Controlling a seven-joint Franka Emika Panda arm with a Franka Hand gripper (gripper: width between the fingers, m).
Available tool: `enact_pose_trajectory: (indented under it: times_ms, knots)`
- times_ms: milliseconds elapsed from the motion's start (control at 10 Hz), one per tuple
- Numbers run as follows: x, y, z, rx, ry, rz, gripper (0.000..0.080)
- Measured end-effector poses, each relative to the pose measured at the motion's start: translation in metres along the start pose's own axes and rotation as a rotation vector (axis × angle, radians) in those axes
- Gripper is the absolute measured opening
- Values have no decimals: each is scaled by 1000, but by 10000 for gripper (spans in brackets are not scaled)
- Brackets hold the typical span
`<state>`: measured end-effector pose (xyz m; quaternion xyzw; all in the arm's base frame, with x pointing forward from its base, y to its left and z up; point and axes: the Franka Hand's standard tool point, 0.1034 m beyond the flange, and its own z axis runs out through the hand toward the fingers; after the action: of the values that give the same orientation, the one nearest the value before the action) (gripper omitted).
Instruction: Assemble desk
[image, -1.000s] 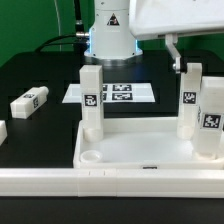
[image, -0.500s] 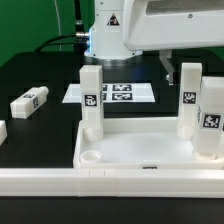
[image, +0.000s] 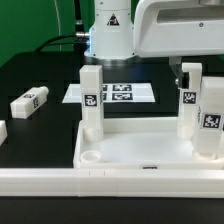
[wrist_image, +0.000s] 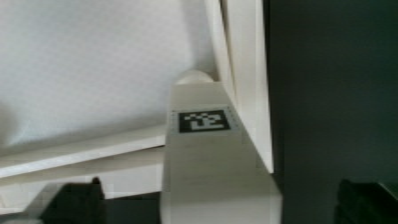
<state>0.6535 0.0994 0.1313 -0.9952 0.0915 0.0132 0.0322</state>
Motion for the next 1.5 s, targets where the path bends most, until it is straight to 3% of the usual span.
enact_pose_trajectory:
  times_ms: [100,300,400,500,900,1500]
  knots:
    - [0,0,0,-2,1,-1,649]
    - [0,0,0,-4,1,-4,410]
    - [0,1,0,-4,1,-3,410]
    - [0,1,0,-4,1,-2,287]
    - [0,1,-1,1,1,101,287]
    - [0,4,1,41,40,807,288]
